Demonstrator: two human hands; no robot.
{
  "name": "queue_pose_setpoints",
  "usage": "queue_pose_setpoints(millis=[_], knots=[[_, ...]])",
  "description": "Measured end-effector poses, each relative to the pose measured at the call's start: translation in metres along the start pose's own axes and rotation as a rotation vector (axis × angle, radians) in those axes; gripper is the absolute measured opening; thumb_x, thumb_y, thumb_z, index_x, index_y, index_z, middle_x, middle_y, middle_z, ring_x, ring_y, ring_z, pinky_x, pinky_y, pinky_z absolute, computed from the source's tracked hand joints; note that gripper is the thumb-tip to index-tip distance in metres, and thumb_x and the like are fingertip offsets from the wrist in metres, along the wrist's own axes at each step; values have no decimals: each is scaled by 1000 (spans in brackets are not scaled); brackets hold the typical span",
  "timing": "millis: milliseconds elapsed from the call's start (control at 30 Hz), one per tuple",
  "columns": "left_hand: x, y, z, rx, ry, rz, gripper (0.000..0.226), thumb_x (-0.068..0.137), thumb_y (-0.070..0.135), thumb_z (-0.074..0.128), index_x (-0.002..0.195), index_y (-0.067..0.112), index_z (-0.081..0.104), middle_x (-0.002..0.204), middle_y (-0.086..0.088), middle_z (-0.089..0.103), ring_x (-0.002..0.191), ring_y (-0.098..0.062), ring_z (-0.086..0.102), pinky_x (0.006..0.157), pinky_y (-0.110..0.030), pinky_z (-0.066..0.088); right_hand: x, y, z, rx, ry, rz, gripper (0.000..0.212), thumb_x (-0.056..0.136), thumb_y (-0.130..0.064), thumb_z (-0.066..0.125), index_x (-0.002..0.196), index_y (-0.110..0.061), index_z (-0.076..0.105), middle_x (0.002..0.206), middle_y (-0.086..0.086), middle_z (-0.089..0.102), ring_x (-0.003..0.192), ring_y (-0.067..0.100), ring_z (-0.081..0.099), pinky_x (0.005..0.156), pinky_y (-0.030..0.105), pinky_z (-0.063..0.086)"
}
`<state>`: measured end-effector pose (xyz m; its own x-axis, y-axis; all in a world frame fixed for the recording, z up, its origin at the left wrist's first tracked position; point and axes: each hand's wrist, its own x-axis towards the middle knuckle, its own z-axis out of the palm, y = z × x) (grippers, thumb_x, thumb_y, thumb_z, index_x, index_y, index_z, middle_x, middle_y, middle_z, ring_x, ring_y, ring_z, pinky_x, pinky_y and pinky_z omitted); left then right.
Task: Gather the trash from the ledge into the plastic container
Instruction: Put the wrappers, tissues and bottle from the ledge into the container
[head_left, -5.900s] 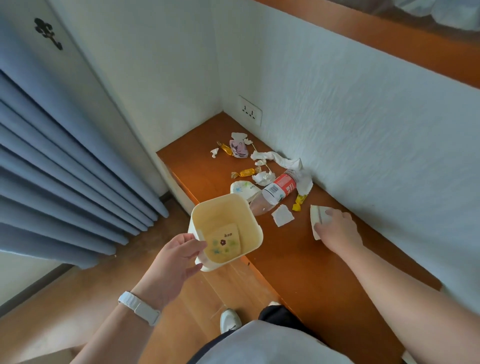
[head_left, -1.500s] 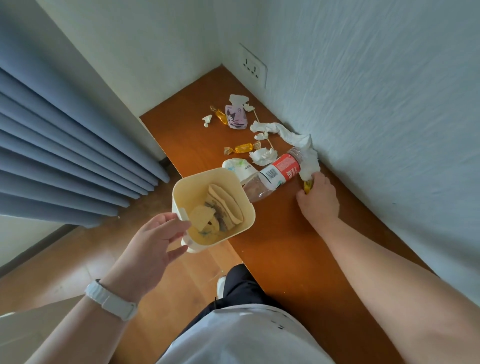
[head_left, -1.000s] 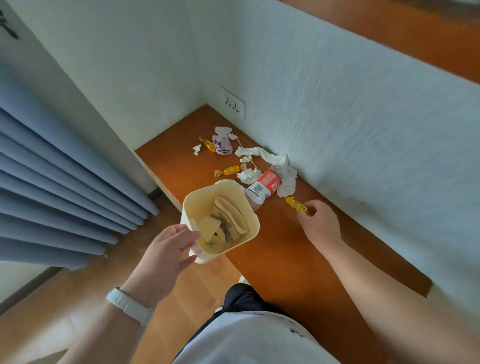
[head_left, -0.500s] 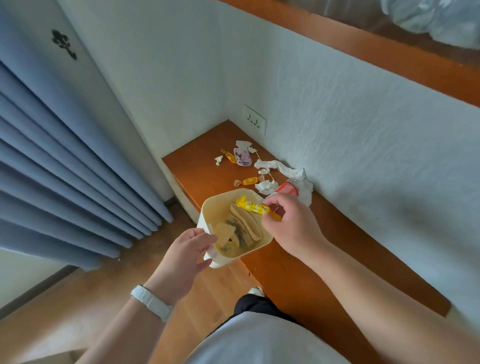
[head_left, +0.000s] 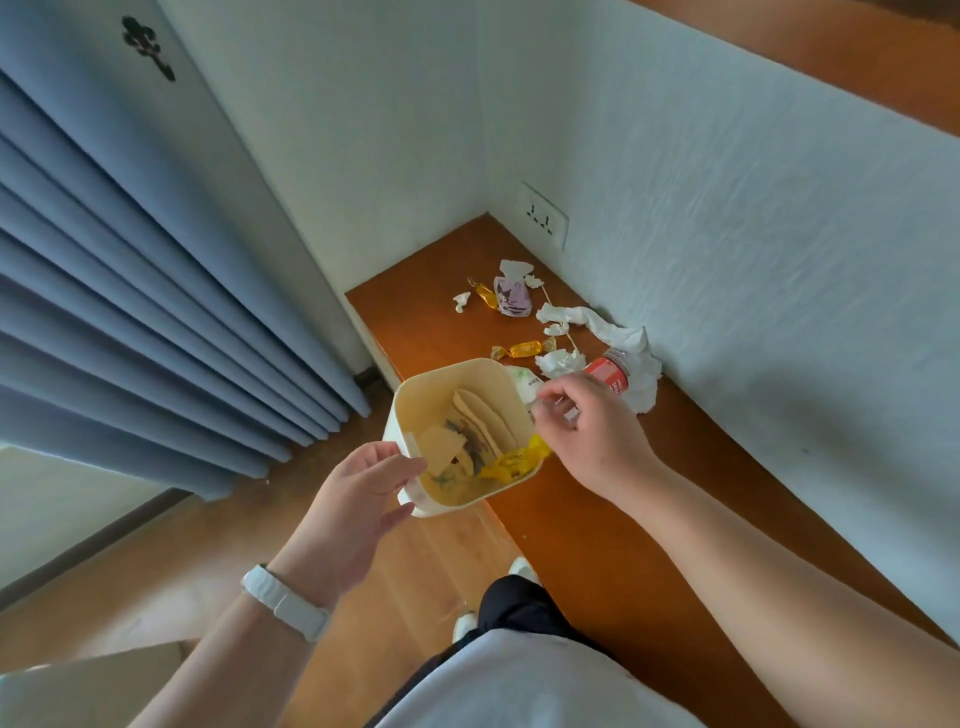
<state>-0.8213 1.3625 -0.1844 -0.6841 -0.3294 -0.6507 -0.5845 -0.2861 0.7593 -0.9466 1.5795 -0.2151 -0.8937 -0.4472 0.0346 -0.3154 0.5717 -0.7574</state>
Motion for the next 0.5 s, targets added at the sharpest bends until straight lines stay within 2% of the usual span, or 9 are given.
queue_pose_setpoints(millis=[100, 167, 233, 367, 500], knots=[[1, -1, -4, -25, 25, 15, 20, 93, 10, 62, 112, 3, 61, 101, -11, 74, 96, -24, 68, 89, -42, 52, 16, 30, -2, 49, 9, 137, 20, 99, -30, 56, 113, -18, 63, 100, -13, 57, 98, 9, 58, 80, 30, 57], [2, -1, -7, -45, 41, 11, 20, 94, 10, 62, 113, 4, 61, 104, -14, 74, 99, -27, 67, 96, -48, 51, 26, 56, 1, -51, -29, 183, 24, 98, -31, 57, 117, -18, 62, 108, -8, 60, 104, 14, 58, 84, 35, 57], [5, -2, -10, -60, 59, 4, 21, 94, 11, 62, 114, 4, 62, 110, -19, 71, 105, -32, 63, 106, -54, 47, 34, 82, 4, -220, -112, 127, 32, 95, -33, 61, 122, -15, 63, 123, 1, 61, 113, 21, 57, 91, 39, 54], [11, -3, -10, -66, 108, 12, 35, 94, 11, 62, 124, -5, 56, 109, -19, 71, 102, -30, 64, 107, -56, 45, 48, 111, 8, -470, -256, -76, 43, 88, -36, 65, 126, -16, 61, 133, 5, 57, 127, 29, 49, 101, 44, 46], [14, -3, -9, -67, 146, 10, 16, 94, 10, 61, 109, 5, 61, 100, -13, 74, 96, -26, 66, 99, -50, 47, 67, 119, 16, -648, -335, -192, 52, 89, -36, 61, 138, -23, 49, 147, 2, 45, 139, 28, 35, 112, 49, 32]])
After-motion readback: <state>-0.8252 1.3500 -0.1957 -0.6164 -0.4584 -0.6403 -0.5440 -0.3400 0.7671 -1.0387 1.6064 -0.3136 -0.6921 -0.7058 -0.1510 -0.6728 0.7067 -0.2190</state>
